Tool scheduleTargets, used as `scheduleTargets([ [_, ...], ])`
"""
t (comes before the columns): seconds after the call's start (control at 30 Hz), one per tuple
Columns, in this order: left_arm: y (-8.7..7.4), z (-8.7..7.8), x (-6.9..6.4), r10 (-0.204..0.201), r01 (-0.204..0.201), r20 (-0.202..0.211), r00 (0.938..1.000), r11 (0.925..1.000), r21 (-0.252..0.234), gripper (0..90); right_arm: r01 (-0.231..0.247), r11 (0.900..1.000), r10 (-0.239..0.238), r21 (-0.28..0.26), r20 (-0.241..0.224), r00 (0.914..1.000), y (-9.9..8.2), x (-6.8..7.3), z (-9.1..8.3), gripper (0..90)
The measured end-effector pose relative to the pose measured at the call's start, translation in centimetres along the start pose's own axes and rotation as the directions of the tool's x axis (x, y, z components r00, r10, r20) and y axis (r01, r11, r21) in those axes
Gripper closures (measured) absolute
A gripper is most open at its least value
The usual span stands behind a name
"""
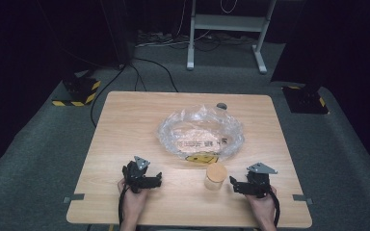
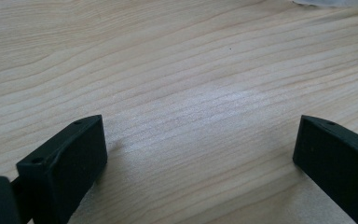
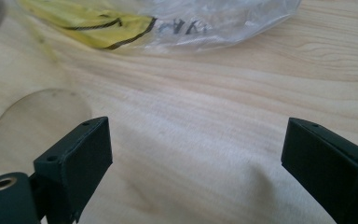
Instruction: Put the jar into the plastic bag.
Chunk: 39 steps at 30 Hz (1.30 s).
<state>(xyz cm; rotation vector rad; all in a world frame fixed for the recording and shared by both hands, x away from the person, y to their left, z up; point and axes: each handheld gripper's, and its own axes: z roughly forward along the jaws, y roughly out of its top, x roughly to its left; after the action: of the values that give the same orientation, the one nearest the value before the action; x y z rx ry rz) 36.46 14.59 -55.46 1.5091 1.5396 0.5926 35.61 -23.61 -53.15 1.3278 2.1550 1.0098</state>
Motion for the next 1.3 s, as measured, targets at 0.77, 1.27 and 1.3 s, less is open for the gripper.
scheduleTargets([
  [0.77,0.0,0.0,0.0,0.002,-0.002,0.0,1.0,1.0,0.003,3.0,0.086,0.9947,-0.095,-0.057,-0.184,0.9784,-0.7,4.2,-2.0,7.9],
  [1.27,0.0,0.0,0.0,0.001,-0.001,0.0,1.0,1.0,0.001,3.0,0.128,0.9893,-0.141,-0.07,-0.226,0.9639,1.1,6.0,-0.4,9.7],
  [1.3,0.0,0.0,0.0,0.002,-0.002,0.0,1.0,1.0,0.001,3.0,0.13,0.9892,-0.142,-0.068,-0.226,0.9636,1.2,6.1,-0.3,10.1],
])
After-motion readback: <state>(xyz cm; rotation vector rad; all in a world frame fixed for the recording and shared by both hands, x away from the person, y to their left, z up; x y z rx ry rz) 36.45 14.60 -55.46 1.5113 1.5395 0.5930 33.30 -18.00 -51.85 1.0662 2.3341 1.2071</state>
